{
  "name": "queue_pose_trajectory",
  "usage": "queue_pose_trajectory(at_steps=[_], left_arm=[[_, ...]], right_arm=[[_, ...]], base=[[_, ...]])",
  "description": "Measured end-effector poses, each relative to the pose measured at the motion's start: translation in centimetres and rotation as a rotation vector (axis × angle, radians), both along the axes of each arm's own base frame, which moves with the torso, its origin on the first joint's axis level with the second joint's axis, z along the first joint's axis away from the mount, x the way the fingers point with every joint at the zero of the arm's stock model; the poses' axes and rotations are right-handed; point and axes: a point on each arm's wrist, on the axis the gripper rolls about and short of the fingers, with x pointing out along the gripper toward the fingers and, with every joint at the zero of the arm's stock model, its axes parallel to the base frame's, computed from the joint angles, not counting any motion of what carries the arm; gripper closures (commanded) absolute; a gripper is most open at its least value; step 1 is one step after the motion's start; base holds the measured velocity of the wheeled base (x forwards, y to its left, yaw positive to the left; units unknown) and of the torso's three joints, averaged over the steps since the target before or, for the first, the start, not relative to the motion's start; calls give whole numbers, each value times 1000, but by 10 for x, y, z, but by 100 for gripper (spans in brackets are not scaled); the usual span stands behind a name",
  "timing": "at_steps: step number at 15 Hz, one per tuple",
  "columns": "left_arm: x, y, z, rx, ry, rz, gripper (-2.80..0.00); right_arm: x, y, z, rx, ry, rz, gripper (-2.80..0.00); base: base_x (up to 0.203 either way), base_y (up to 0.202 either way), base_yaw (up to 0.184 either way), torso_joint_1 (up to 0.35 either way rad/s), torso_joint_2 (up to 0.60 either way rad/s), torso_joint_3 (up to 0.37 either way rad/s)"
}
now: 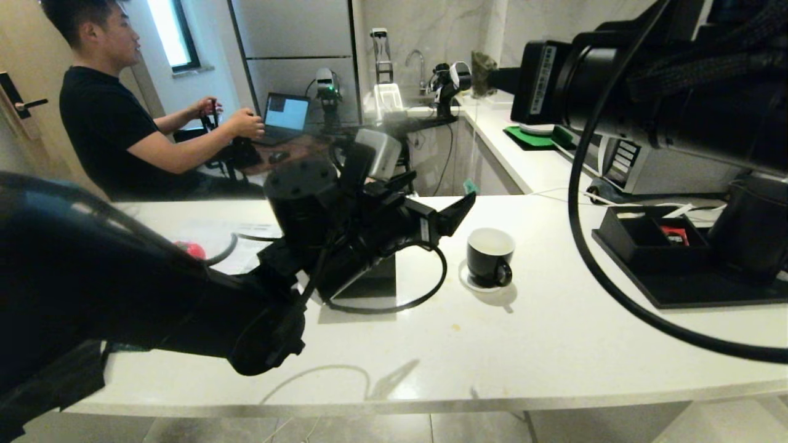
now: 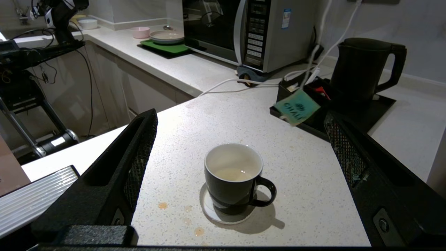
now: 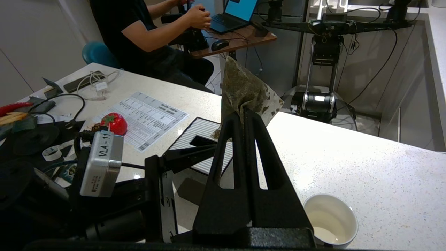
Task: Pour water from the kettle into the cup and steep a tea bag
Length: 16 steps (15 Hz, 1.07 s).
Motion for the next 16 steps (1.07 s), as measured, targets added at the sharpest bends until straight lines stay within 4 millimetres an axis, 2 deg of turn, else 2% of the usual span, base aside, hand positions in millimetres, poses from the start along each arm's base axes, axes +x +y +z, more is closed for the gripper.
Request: queue_pose_trajectory(at_steps=[11,16], left_arm=[[6,-6,0,-9,-10,-2,-280],[0,-14,0,-9,-10,-26,-280]], right_arm=[[-8,1,3,6,-6,23,0],[-8,3,-1,-1,1,25,0]], base=[[0,0,0,0,0,0],[0,0,0,0,0,0]])
